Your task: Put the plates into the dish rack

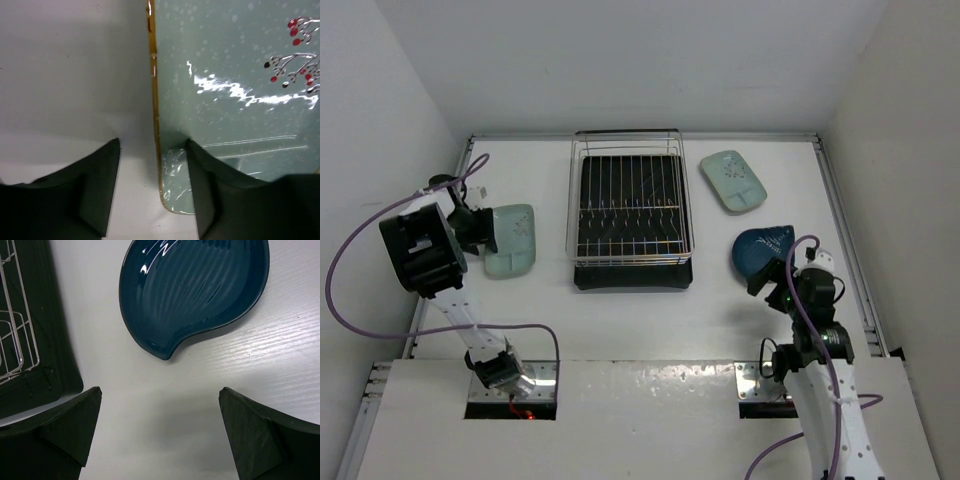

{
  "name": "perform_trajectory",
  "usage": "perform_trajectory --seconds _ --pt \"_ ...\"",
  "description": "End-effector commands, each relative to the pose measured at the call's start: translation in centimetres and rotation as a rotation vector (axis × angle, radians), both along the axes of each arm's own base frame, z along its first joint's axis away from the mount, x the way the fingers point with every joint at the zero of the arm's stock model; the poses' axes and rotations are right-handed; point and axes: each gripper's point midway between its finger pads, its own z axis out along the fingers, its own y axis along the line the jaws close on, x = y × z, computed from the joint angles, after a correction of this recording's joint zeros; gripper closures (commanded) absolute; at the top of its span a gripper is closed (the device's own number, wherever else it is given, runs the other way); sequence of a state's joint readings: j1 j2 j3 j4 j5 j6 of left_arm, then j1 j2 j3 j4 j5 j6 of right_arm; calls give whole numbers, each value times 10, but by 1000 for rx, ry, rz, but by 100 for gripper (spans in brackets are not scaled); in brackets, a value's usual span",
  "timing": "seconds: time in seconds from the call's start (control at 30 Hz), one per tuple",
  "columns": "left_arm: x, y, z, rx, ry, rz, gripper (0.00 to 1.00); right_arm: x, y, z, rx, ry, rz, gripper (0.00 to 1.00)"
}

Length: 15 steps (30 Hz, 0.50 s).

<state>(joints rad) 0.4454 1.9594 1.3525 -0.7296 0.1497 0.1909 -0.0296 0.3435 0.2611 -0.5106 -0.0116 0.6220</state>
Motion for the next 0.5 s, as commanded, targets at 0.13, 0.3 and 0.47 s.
perform_trajectory --seconds 0.13,0.3,0.47 --pt "-10 -6 -26 -92 43 12 70 14 -1 35 -32 -74 23 1" --pt "-16 -5 -27 -121 45 10 100 20 1 42 -17 -89 23 1" --pt "-14 -3 19 -122 -29 21 100 21 4 49 -1 -100 33 5"
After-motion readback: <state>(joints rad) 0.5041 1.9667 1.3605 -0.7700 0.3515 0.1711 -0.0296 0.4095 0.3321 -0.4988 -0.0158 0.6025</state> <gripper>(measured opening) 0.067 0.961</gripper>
